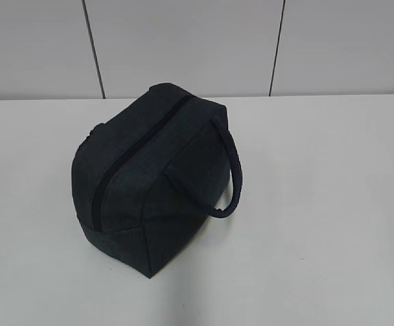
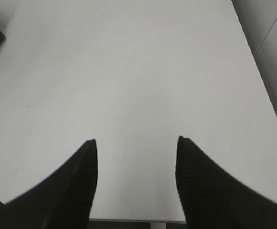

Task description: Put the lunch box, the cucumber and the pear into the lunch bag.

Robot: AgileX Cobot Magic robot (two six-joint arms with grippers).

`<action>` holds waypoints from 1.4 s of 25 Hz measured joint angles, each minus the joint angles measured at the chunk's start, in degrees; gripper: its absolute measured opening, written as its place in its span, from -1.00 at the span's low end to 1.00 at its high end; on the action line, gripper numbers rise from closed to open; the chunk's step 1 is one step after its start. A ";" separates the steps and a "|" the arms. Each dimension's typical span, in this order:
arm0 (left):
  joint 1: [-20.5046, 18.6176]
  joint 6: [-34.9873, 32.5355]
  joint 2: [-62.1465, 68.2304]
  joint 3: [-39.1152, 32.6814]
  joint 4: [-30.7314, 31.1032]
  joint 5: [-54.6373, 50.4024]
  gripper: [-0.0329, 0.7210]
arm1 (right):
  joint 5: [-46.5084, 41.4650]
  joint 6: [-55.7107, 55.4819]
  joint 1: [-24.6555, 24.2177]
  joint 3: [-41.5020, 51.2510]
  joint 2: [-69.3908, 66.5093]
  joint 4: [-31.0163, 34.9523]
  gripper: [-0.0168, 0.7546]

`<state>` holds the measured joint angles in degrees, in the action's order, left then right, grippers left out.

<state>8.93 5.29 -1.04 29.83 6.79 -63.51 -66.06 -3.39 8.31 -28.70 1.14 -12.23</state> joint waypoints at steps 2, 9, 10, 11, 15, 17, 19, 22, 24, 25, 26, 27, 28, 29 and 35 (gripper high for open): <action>0.00 0.00 0.00 0.00 -0.53 0.00 -0.28 | 0.00 0.00 0.00 0.00 0.00 0.47 0.12; 0.00 0.00 0.00 0.00 -1.22 0.00 -0.28 | 0.00 6.58 0.00 0.00 0.00 7.12 0.12; 0.00 0.00 0.00 0.00 -1.22 0.00 -0.28 | 0.00 6.88 0.00 0.00 0.00 7.35 0.12; 0.00 0.00 0.00 0.00 -1.22 0.00 -0.28 | 0.00 7.13 0.00 0.00 0.00 7.50 0.12; 0.00 0.00 0.00 0.00 -1.22 0.00 -0.28 | 0.00 7.37 0.00 0.00 0.00 7.63 0.12; 0.00 0.00 0.00 0.00 -1.22 0.00 -0.28 | 0.00 7.37 0.00 0.00 0.00 7.63 0.12; 0.00 0.00 0.00 0.00 -1.22 0.00 -0.28 | 0.00 7.37 0.00 0.00 0.00 7.63 0.12; 0.00 0.00 0.00 0.00 -1.22 0.00 -0.28 | 0.00 7.48 0.00 0.00 0.00 7.75 0.12; 0.00 0.00 0.00 0.00 -1.22 0.00 -0.28 | 0.00 7.48 0.00 0.00 0.00 7.75 0.12; 0.00 0.00 0.00 0.00 -1.24 0.00 -0.28 | 0.00 7.48 0.00 0.00 0.00 7.75 0.12; 0.00 0.00 0.00 0.00 -1.24 0.00 -0.28 | 0.00 7.48 0.00 0.00 0.00 7.75 0.12; 0.00 0.00 0.00 0.00 -1.24 0.00 -0.28 | 0.00 7.48 0.00 0.00 0.00 7.75 0.12; 0.00 0.00 0.00 0.00 -1.24 0.00 -0.28 | 0.00 7.48 0.00 0.00 0.00 7.78 0.12; 0.00 0.00 0.00 0.00 -1.24 0.00 -0.28 | 0.00 7.48 0.00 0.00 0.00 7.78 0.12; -0.26 0.00 0.00 0.00 -1.24 0.00 -0.28 | 0.00 7.60 0.00 0.00 0.00 7.87 0.12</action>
<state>8.66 5.29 -1.04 29.83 5.55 -63.51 -66.06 4.21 8.31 -28.70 1.14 -4.36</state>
